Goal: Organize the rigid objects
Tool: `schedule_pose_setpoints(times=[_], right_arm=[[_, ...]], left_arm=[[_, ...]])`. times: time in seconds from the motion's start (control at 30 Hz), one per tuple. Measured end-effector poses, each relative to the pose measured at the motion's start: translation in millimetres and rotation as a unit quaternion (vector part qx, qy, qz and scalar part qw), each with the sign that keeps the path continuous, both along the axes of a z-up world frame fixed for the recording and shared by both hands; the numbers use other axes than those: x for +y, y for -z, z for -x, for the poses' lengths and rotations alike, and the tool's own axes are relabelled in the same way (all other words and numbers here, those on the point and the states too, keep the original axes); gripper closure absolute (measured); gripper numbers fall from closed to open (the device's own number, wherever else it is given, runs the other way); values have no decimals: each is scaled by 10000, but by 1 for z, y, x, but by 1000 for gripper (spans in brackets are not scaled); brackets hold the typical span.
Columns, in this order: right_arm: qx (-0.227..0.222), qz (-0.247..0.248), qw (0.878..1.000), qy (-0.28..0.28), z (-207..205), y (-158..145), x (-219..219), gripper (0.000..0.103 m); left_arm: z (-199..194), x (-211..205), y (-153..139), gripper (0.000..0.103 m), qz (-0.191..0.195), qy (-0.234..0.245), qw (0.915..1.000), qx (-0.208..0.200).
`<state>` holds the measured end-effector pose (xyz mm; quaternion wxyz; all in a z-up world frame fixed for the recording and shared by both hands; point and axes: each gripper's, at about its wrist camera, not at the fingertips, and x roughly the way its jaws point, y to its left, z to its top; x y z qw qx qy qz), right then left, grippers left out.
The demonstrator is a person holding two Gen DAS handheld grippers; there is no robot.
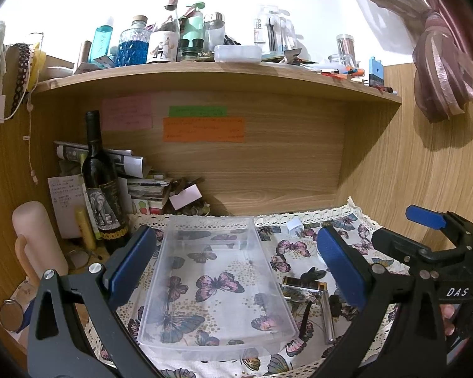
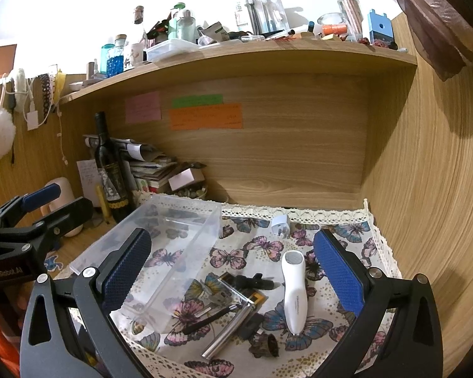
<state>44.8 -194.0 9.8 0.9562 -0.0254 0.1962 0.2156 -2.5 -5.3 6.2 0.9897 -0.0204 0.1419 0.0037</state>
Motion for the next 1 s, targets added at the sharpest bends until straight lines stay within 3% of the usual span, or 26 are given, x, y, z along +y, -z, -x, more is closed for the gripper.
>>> schedule_pose_setpoints(times=[1.0], right_arm=[[-35, 44, 10000, -19, 2, -3, 4, 0]], left_arm=[[2, 1, 1, 0, 51, 12, 10000, -15]])
